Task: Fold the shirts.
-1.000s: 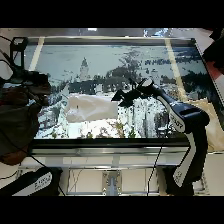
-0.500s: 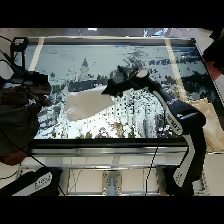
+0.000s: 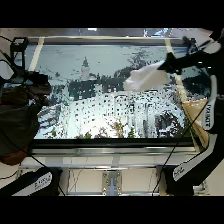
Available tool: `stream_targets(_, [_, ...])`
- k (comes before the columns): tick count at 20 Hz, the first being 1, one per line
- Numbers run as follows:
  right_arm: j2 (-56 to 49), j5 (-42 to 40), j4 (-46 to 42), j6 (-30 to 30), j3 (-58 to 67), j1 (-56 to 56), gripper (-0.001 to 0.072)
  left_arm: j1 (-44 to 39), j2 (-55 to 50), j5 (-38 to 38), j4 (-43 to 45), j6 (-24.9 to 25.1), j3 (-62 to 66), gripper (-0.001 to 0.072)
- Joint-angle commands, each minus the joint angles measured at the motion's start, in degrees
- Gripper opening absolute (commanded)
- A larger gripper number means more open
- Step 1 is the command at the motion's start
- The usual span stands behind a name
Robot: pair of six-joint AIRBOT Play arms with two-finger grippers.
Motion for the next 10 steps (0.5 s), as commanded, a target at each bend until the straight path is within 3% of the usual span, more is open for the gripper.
stream_targets(1, [2.45,7.78,-10.05,-1.55,-0.72,-12.04,0.0016,0.04,-0.04,0.02,0.02,0.02,-0.02,0.001])
stream_targets(10, [16.5,14.53,-17.9,-6.47,-3.85,-41.92,0.0016,-0.07,-0.04,-0.02,-3.72,0.0,-0.02,0.001])
